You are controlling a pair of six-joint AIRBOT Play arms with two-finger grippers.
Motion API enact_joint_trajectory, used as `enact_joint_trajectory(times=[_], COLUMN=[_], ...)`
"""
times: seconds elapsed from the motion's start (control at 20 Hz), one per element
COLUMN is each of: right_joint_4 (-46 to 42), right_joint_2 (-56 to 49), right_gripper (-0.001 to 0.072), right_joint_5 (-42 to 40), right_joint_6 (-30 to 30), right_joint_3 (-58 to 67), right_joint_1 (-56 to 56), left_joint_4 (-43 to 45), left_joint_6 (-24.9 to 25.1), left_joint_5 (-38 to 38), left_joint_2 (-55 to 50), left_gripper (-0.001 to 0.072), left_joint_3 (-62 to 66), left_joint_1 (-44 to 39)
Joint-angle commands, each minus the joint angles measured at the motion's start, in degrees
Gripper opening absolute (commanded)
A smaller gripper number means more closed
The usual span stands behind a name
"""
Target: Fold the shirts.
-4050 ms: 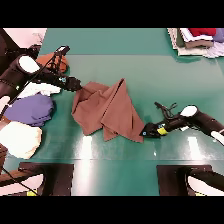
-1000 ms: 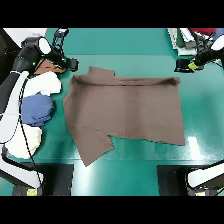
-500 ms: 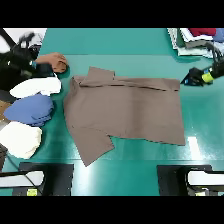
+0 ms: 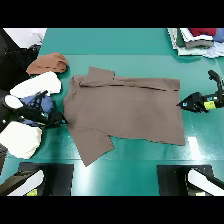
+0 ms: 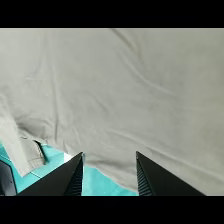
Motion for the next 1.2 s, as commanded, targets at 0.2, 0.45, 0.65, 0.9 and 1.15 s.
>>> enact_joint_trajectory(times=[0.2,0.45,0.65,0.9,1.15], right_joint_4=[0.5,-9.0,-23.8,-24.7,-24.2], right_joint_2=[6.4,6.6,6.6,6.5,6.5], right_gripper=[0.0383,0.0382,0.0382,0.0383,0.0380], right_joint_5=[-0.4,2.6,5.5,4.0,-3.1], right_joint_6=[-0.5,0.3,3.2,3.2,1.9], right_joint_3=[-2.0,-2.0,-2.1,-12.3,-23.6], right_joint_1=[-0.7,-0.7,-1.2,-10.5,-15.3], left_joint_4=[-7.0,-7.2,-7.2,-7.3,-7.3], left_joint_6=[3.3,3.2,4.0,5.2,5.2], left_joint_5=[9.7,10.6,6.5,6.4,6.8], left_joint_2=[0.9,1.0,1.0,1.0,1.0], left_gripper=[0.0554,0.0021,0.0020,0.0021,0.0021], left_joint_3=[-7.6,-7.0,-1.9,0.3,0.3], left_joint_1=[-4.0,-5.4,-5.4,-5.4,-5.4])
